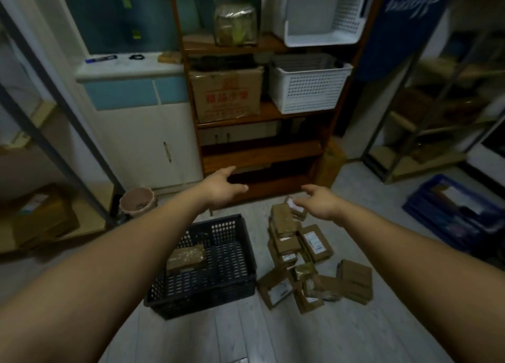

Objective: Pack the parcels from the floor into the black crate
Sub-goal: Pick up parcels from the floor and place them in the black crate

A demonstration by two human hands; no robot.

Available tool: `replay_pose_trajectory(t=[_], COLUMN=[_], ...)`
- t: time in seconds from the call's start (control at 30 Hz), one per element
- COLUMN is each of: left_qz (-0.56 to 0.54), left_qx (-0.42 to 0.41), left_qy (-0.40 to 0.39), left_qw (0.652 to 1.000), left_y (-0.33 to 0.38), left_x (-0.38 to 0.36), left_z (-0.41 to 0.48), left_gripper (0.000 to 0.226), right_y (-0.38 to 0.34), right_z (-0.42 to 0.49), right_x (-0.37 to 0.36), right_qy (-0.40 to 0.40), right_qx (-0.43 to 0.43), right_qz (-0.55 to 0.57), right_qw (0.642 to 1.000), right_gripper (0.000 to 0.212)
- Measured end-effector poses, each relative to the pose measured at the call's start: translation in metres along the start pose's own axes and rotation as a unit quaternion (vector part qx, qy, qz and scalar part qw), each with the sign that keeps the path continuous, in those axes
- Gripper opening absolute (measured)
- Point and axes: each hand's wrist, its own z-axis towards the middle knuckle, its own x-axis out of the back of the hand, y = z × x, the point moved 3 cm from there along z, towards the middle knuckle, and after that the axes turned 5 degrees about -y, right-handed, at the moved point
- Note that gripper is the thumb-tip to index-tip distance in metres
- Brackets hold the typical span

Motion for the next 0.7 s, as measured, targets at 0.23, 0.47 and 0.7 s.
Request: replay_pose_trajectory(t=[0.23,0.47,0.7], left_qz=[0.004,-0.043,-0.037], left_qx=[-0.016,-0.007,0.048], left_qy=[-0.007,-0.012,-0.051], left_qw=[1.000,0.999,0.997], left_y=[0.108,0.179,0.168], left_x=[-0.076,-0.212,-0.297], left_z=[0.003,0.022,0.059], left_gripper=[0.072,0.070,0.073], right_y=[0.097,0.237,0.320], right_z=[-0.032,-0.050,-0.027], right_x=[0.095,0.182,0.193], right_qy=[0.030,0.001,-0.068], right_qx=[-0.012,-0.048,-0.079], right_qz=[0.008,-0.029,-0.032], right_qw=[0.999,0.998,0.994], right_gripper=[0.067,0.063,0.067])
